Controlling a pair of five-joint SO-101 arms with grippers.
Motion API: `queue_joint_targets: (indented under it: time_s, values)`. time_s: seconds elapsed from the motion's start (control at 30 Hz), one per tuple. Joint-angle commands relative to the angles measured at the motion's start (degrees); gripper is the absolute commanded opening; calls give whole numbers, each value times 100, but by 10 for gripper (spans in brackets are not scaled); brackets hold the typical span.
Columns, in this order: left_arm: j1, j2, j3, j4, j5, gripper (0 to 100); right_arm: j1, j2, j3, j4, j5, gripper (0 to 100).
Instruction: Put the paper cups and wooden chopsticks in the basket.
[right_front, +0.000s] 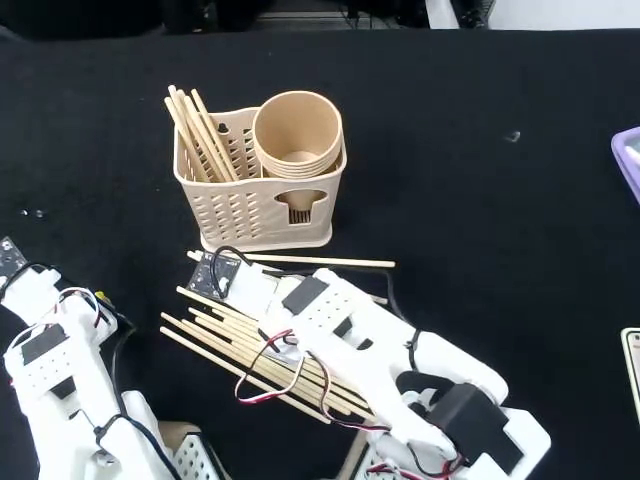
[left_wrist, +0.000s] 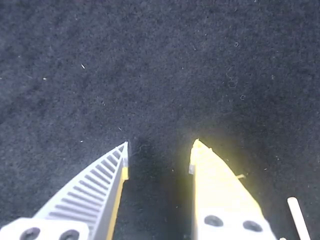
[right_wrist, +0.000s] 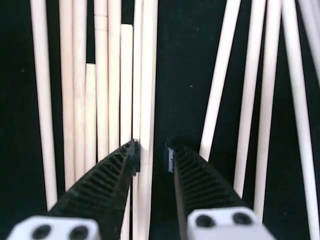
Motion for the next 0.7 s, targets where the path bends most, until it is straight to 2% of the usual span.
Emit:
queue_joint_targets:
  time_s: [0.0,0.17,0.37,0.5,0.67]
  values:
    - [48,-79,-136,-114,-9,205,53,-189,-13,-114,79,102]
    - [48,-79,-136,-114,-9,205,53,391,-66,-457,88,103]
    - [48,-79,-127,-114,-9,205,53,602,-277,-369,79,98]
    - [31,-79,-127,-114,-9,205,53,602,-295,-352,79,5]
    - [31,-79,-127,-114,-9,205,53,532,-312,-325,79,11]
